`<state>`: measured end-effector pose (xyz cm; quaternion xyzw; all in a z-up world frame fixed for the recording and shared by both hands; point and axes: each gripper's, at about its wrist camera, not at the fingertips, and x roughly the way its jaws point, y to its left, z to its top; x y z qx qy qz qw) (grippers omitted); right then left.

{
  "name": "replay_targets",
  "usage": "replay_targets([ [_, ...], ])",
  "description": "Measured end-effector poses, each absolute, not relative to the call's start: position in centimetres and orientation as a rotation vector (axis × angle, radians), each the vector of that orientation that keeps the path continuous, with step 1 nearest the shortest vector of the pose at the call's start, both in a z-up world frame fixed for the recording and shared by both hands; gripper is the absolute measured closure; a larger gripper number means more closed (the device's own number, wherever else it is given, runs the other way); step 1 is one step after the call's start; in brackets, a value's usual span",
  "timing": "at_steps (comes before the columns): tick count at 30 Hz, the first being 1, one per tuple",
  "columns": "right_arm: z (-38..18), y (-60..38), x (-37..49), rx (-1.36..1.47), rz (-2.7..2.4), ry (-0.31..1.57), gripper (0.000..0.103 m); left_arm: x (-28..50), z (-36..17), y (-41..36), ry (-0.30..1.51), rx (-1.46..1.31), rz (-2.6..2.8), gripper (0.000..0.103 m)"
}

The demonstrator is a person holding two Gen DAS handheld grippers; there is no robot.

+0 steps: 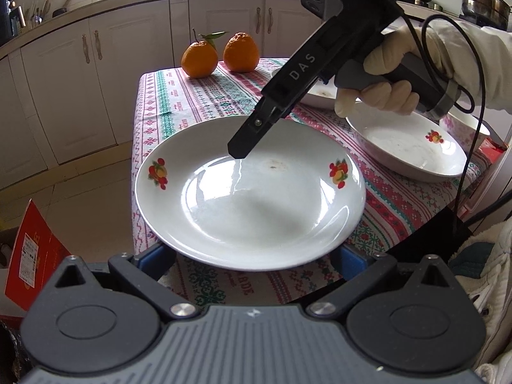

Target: Organize plates and bowls

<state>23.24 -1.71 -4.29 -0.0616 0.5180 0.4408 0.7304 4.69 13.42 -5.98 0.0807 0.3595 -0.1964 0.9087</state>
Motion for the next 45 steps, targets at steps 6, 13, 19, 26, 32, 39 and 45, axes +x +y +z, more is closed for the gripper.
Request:
replay_targets([
  [6,-3.9,-1.8,23.6,-0.141,0.946,1.132,0.028,5.7,-6.0,13.6,0.738,0.174,-0.419,0.002],
  [13,-3.2,-2.2,25.5,-0.126,0.911,1.104,0.028,8.2,-5.7,13.8,0.730,0.178,-0.442,0.002],
  [19,-3.1,-2.1,27.6,-0.122,0.885,1.077,0.028,10.7,-5.9,14.1,0.724,0.182,-0.456,0.002],
  [26,-3.5,-1.7,29.8,-0.119,0.858,1.066,0.028,12.8,-6.3,14.4,0.725,0.197,-0.459,0.002],
  [32,-4.0,-1.8,30.9,-0.109,0.844,1.062,0.028,13.8,-6.4,14.6,0.724,0.204,-0.467,0.002],
  [39,-4.4,-2.0,31.7,-0.096,0.827,1.059,0.028,14.2,-6.3,14.5,0.716,0.220,-0.469,0.002],
  [45,-4.5,-1.8,31.7,-0.110,0.826,1.053,0.026,14.5,-6.4,14.5,0.716,0.213,-0.470,0.002],
])
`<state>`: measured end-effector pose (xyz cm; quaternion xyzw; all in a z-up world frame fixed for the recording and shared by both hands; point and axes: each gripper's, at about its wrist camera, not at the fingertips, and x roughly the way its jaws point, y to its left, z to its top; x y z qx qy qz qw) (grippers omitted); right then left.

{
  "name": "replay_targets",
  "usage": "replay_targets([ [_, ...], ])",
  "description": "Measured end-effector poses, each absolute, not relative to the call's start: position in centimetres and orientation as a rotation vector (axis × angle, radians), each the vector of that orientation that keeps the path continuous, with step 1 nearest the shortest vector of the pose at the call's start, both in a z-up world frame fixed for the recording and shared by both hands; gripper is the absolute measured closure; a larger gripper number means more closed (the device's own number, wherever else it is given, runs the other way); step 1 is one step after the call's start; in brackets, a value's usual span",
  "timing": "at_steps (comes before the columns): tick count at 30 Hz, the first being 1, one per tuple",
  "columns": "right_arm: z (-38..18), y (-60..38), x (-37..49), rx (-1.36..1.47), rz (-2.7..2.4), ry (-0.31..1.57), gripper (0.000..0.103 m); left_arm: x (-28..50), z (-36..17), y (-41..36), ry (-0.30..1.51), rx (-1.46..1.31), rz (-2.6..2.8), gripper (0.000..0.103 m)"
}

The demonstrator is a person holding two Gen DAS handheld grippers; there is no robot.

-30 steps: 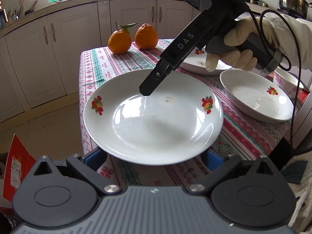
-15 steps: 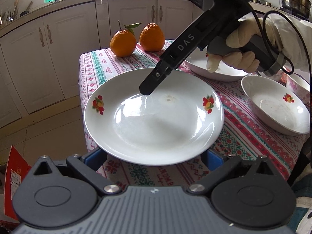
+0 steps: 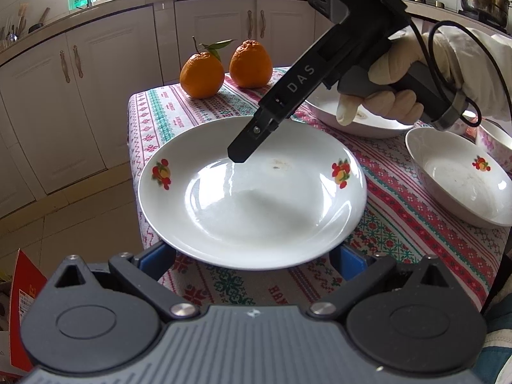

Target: Organize plates and bowls

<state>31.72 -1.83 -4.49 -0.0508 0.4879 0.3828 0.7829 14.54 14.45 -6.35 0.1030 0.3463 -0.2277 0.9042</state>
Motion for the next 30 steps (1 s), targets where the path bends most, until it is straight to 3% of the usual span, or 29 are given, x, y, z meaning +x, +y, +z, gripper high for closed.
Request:
replay_targets([
  [13,-2.1,-3.0,29.3,-0.141,0.818,0.990,0.003,13.8,-5.8,14.6,0.701,0.201,-0.458,0.002],
  [30,3.7,-9.5,17.3,-0.170,0.734,0.805,0.000,7.6,-3.3,12.3,0.645,0.159,-0.413,0.001],
])
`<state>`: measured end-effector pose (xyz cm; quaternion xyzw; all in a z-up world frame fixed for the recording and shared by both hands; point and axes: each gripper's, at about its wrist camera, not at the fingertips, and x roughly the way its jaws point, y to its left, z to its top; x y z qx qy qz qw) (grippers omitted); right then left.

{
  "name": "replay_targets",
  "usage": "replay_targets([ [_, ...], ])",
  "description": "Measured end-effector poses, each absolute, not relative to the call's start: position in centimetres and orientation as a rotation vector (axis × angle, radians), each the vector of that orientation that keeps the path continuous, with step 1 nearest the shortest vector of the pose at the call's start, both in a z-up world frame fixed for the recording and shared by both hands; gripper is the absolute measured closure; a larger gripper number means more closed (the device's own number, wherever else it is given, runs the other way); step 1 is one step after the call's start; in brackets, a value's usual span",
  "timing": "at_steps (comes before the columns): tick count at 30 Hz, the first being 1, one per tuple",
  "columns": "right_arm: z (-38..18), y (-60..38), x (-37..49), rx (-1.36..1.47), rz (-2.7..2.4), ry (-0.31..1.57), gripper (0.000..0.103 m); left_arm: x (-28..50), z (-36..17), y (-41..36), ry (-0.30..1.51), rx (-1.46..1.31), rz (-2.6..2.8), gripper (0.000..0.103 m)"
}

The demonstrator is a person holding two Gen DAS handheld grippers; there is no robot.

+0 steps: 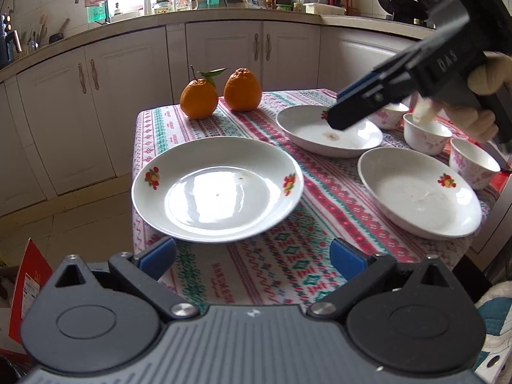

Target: Organize plates and bowls

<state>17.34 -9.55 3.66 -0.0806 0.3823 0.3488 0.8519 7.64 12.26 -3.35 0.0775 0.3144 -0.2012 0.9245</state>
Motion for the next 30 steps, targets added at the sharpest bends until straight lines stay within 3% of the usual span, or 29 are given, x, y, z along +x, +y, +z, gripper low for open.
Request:
replay_targets([
  [16,0.5,-16.3,7.4,-0.101,0.443,0.745,0.000,3.7,-4.5,7.1,0.660,0.133,-0.496,0.001],
  [30,0.2,-21.0,8.7,-0.051,0.317,0.793,0.000,4.7,-5.1,2.0,0.662,0.215,-0.677,0.001],
])
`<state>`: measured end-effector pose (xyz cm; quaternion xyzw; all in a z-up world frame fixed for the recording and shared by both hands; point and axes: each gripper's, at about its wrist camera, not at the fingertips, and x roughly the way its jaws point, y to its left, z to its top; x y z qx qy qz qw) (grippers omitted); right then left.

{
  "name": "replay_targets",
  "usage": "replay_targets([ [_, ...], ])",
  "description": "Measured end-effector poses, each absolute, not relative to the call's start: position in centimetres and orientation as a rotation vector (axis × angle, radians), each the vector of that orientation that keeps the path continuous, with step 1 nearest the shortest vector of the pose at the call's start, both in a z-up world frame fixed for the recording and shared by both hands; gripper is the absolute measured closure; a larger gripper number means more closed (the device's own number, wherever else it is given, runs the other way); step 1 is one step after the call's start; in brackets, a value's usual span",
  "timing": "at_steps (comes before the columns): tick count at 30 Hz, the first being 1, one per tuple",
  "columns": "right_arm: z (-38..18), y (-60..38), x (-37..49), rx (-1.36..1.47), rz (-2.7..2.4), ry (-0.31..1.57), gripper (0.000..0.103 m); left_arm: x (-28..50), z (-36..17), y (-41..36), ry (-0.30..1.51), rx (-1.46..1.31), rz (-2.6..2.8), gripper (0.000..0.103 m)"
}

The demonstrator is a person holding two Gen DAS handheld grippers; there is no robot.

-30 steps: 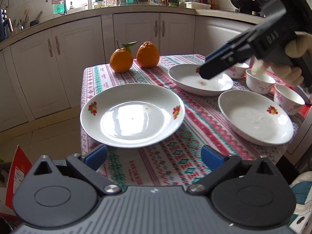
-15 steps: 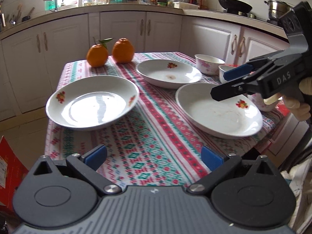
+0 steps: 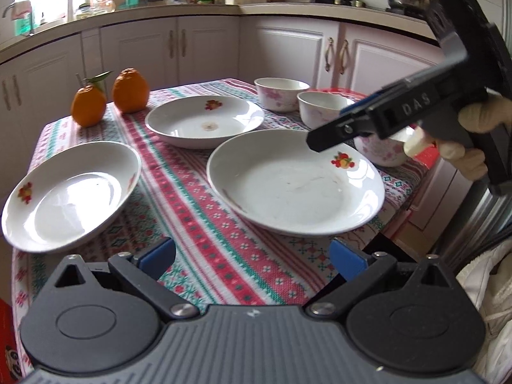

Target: Organize plates and bowls

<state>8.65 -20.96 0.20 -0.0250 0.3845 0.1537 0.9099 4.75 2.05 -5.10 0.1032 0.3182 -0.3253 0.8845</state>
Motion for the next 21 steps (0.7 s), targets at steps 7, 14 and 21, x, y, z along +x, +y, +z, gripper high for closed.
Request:
replay_targets([
  [7,-0.4,-23.0,12.8,-0.010,0.367,0.931,0.000,5.4,-5.8,-0.4,0.672,0.270,-0.748,0.001],
  [14,-1.9,-23.9,15.2,0.001,0.419,1.031,0.003,5.7,-6.4,-1.9,0.685,0.278,-0.774,0.001],
  [21,-2.5,-24.2,16.9,0.010,0.478,1.086,0.019,6.0,-6.5,-2.6,0.696,0.277,-0.776,0.001],
])
